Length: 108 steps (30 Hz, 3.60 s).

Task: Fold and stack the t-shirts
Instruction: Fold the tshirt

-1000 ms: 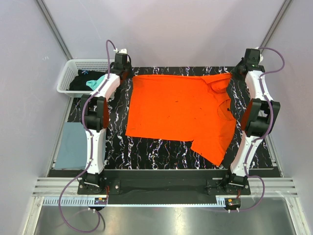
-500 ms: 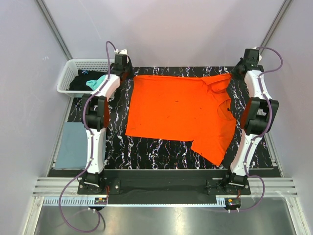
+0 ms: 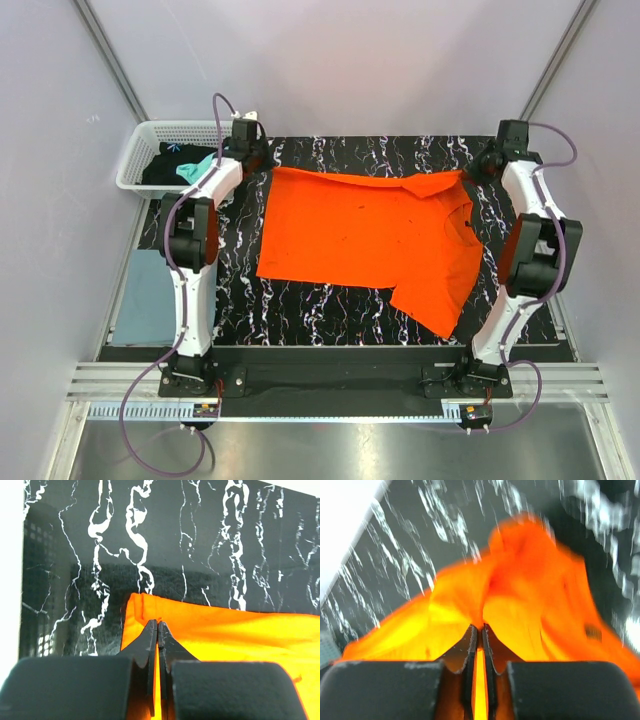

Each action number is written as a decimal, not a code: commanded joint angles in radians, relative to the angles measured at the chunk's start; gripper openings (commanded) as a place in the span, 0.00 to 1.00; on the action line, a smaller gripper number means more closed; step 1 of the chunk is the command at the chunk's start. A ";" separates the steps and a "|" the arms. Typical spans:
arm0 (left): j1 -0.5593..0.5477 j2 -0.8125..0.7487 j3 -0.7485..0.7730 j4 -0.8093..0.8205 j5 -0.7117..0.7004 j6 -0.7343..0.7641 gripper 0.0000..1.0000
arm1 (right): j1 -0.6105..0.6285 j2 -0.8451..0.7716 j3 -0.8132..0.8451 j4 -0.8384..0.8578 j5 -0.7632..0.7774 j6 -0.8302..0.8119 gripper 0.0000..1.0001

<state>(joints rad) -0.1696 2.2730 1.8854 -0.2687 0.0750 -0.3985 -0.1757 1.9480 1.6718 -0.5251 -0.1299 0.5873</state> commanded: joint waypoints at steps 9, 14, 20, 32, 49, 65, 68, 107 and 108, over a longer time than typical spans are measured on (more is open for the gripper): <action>0.013 -0.096 -0.017 0.014 0.029 0.013 0.00 | 0.013 -0.186 -0.419 -0.021 -0.181 0.048 0.38; 0.013 -0.090 -0.026 0.003 0.039 0.012 0.00 | -0.002 -0.138 -0.389 -0.026 -0.214 0.022 0.56; 0.012 -0.087 -0.037 -0.001 0.048 0.015 0.00 | -0.014 -0.155 -0.448 0.045 -0.174 0.068 0.56; 0.012 -0.078 -0.034 -0.006 0.058 0.006 0.00 | -0.041 -0.089 -0.431 0.036 -0.126 -0.099 0.37; 0.013 -0.064 -0.028 -0.010 0.057 0.009 0.00 | -0.041 -0.052 -0.409 0.007 -0.077 -0.216 0.38; 0.013 -0.059 -0.035 -0.014 0.052 0.001 0.00 | -0.039 0.014 -0.345 0.017 -0.146 -0.233 0.36; 0.013 -0.058 -0.035 -0.017 0.052 0.001 0.00 | -0.039 0.016 -0.351 0.022 -0.155 -0.230 0.36; 0.013 -0.076 0.018 -0.017 0.026 0.007 0.00 | -0.041 -0.026 -0.099 -0.004 -0.102 -0.118 0.00; 0.013 -0.078 0.029 -0.015 0.025 0.003 0.00 | -0.041 0.001 -0.058 -0.004 -0.103 -0.112 0.00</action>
<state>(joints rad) -0.1669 2.2227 1.8565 -0.3134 0.1089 -0.3973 -0.2142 1.9636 1.4670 -0.5671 -0.2535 0.4393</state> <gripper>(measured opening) 0.012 0.012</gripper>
